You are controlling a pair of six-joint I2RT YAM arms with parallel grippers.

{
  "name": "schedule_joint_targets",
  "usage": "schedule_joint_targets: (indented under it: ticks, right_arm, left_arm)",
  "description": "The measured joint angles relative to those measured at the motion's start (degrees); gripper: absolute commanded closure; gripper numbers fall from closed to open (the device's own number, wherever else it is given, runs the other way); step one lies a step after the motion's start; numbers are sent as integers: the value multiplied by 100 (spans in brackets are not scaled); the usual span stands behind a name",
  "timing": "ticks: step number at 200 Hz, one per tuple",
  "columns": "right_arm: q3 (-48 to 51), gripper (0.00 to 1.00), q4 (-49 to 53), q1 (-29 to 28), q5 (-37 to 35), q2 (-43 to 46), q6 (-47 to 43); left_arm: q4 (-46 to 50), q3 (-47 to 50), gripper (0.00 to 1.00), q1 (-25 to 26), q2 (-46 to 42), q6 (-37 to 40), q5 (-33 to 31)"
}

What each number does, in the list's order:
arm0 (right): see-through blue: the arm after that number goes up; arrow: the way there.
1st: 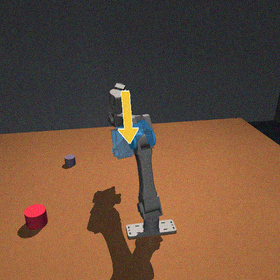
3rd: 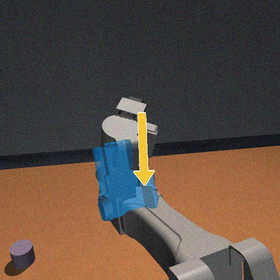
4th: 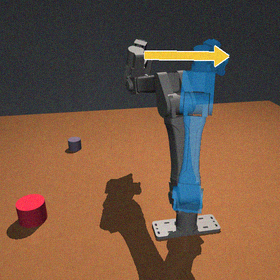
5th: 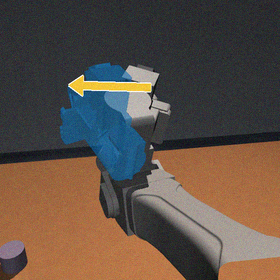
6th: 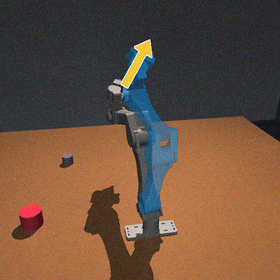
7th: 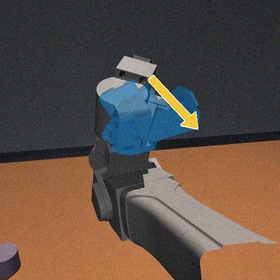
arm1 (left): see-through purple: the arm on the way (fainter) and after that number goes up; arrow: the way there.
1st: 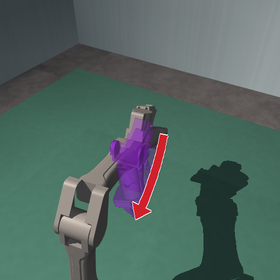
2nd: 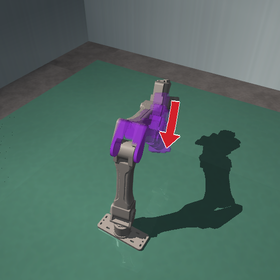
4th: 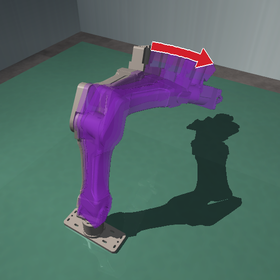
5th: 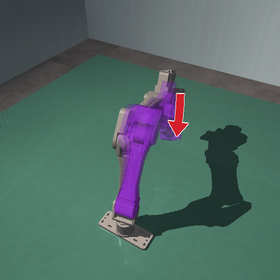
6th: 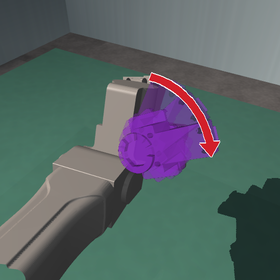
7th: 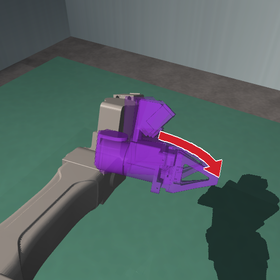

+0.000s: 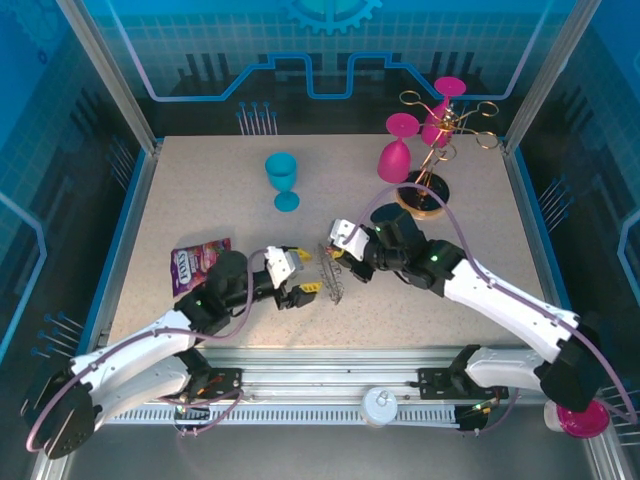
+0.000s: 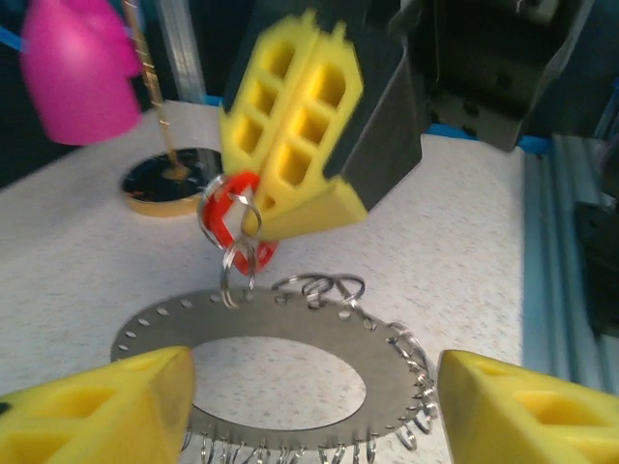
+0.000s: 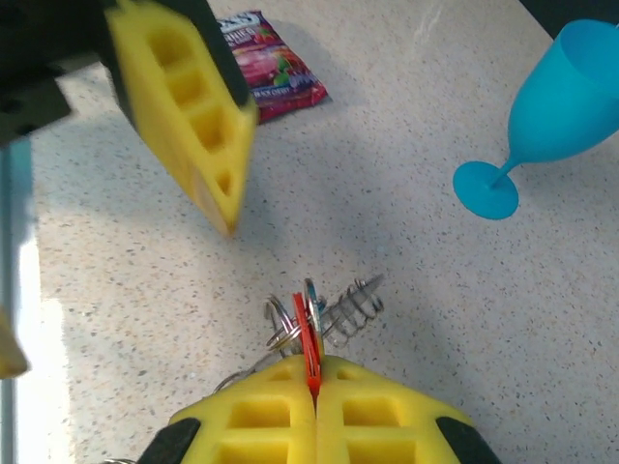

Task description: Put the keys on the keyring

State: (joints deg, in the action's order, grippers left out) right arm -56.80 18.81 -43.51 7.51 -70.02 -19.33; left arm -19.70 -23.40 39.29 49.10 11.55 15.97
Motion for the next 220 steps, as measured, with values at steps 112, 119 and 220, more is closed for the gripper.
schedule_joint_targets:
  ticks: [112,119,220]
  right_arm:
    - [-1294,100,-1331,-356,334,-2734,-17]
    - [-1233,100,-1329,-339,295,-2798,-120]
    - [297,80,-232,-131,-2277,-2684,-1537]
  left_arm:
    - [-160,332,4,-13,-2122,-1285,-4695]
    - [-133,332,4,-15,-2041,-1329,-4837]
    - [-120,330,2,-380,-490,-1576,-5217]
